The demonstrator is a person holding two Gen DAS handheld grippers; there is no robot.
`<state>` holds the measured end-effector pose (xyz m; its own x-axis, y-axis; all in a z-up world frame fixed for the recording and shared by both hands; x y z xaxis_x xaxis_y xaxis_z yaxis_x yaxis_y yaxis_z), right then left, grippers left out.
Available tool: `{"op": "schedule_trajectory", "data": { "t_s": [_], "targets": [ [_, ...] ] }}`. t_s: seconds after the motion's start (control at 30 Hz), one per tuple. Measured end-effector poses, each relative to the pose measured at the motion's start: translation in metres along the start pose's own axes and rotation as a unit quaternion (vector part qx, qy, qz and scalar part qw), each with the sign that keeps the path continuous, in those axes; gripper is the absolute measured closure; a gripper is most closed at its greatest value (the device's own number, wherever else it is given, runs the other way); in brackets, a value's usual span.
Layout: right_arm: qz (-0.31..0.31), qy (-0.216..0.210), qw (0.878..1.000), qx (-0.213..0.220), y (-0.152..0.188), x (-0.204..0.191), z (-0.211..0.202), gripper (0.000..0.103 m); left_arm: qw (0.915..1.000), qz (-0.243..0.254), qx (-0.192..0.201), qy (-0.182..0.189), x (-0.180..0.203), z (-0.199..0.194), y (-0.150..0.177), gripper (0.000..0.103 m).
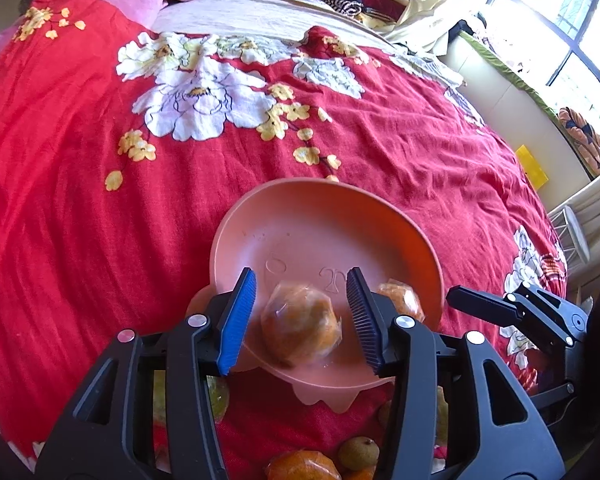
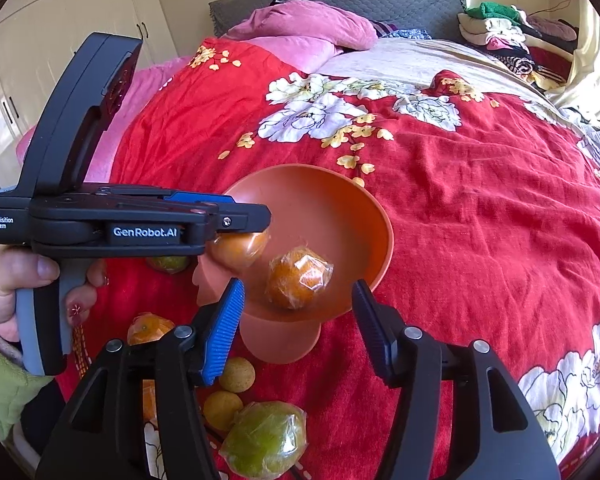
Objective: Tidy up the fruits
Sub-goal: 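Open the right tool into the bowl while the left tool releases its orange there, then withdraw both open tools from the pink bowl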
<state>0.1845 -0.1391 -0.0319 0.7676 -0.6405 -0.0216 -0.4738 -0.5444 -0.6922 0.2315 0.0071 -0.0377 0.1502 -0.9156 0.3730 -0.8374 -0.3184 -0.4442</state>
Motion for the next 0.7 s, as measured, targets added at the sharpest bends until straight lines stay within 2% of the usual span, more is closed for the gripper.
{"op": "schedule_trajectory", "data": {
  "t_s": [0.2, 0.7],
  "targets": [
    [0.001, 0.005, 1.0, 0.004, -0.001, 0.0, -0.006, 0.045, 1.0, -0.006, 0.007, 0.001, -0.002, -0.008, 0.0, 0.058],
    [0.003, 0.01, 1.0, 0.016, -0.003, -0.006, -0.02, 0.036, 0.9993, -0.015, 0.035, 0.004, -0.003, -0.036, 0.003, 0.037]
  ]
}}
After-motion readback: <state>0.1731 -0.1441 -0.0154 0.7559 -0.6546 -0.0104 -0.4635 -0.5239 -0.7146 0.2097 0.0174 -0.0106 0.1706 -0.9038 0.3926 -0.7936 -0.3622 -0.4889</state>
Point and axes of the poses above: each gripper's, at about its wrist camera, not at the fingertips, and z roughly the way its jaws point, x to its right, y to its underside, the point moved 3 cm from there along z, roughly the way its jaws point, and after that the axes turned 15 degrees about -z, right-handed, at the moved point
